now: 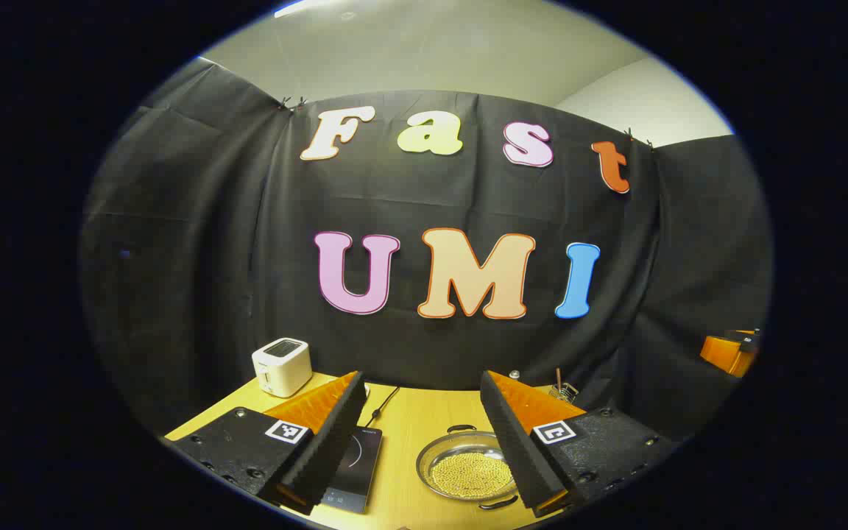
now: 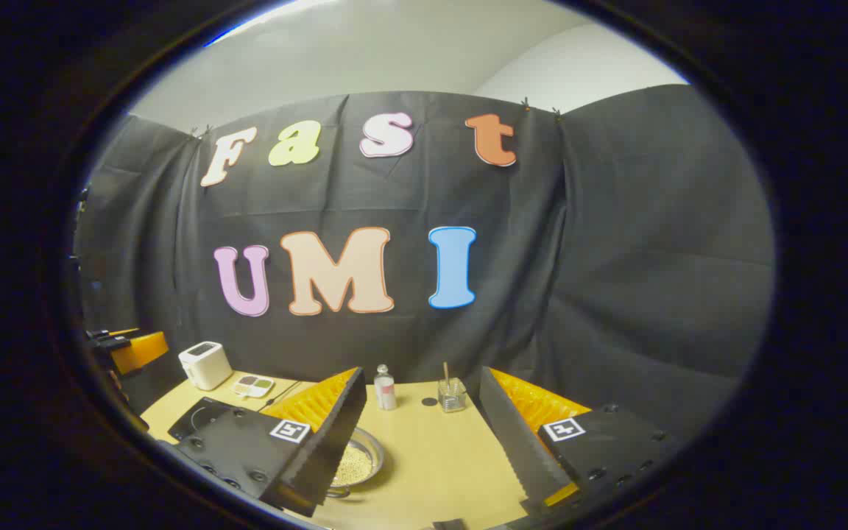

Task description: First push the handle of the pot to place it horizontally, then grasp the pot with both hands and set it on the induction cooktop.

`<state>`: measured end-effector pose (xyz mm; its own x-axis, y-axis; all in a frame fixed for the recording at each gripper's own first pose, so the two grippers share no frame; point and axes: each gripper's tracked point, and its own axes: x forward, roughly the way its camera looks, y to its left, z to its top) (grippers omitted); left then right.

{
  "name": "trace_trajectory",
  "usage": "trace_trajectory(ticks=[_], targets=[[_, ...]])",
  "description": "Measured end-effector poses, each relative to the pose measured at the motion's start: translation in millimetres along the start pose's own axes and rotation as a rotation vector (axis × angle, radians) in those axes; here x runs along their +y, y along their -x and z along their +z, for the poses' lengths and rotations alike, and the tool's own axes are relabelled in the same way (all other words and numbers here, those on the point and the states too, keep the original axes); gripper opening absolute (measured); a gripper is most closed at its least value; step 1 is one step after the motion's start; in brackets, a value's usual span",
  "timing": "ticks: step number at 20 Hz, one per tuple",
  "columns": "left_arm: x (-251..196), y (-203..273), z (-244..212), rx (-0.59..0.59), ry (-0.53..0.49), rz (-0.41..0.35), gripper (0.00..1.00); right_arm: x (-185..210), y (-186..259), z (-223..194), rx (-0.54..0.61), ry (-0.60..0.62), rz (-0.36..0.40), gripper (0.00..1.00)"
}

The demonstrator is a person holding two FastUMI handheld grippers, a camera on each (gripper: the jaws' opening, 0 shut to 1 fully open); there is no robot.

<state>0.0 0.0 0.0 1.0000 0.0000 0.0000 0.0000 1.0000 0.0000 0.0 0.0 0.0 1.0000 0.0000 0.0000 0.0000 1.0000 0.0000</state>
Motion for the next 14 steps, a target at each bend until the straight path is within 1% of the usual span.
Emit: trace_trajectory(ticks=[1, 5, 9, 12, 13, 14], targets=[[-0.1, -2.9, -0.3, 0.000, -0.009, -0.004, 0.92, -0.5, 2.3, 1.5, 0.002, 0.004, -0.009, 0.96], [-3.6, -7.4, 3.1, -0.011, -0.042, -0.027, 0.92, -7.0, 7.0, 8.9, -0.009, 0.020, -0.047, 0.96], [-14.8, -20.8, 3.3, -0.010, -0.051, -0.059, 0.92, -8.4, 10.7, 9.9, -0.004, 0.018, -0.066, 0.96], [-18.4, -20.4, -3.5, 0.010, -0.058, -0.086, 0.92, -9.3, 13.2, 6.5, 0.005, 0.016, -0.077, 0.96], [-18.2, -19.9, -3.1, 0.011, -0.059, -0.090, 0.92, -7.3, 14.0, 7.0, 0.007, 0.013, -0.077, 0.96], [-17.2, -20.5, -3.1, 0.010, -0.061, -0.092, 0.96, -5.9, 14.6, 5.2, 0.010, 0.009, -0.077, 0.96]])
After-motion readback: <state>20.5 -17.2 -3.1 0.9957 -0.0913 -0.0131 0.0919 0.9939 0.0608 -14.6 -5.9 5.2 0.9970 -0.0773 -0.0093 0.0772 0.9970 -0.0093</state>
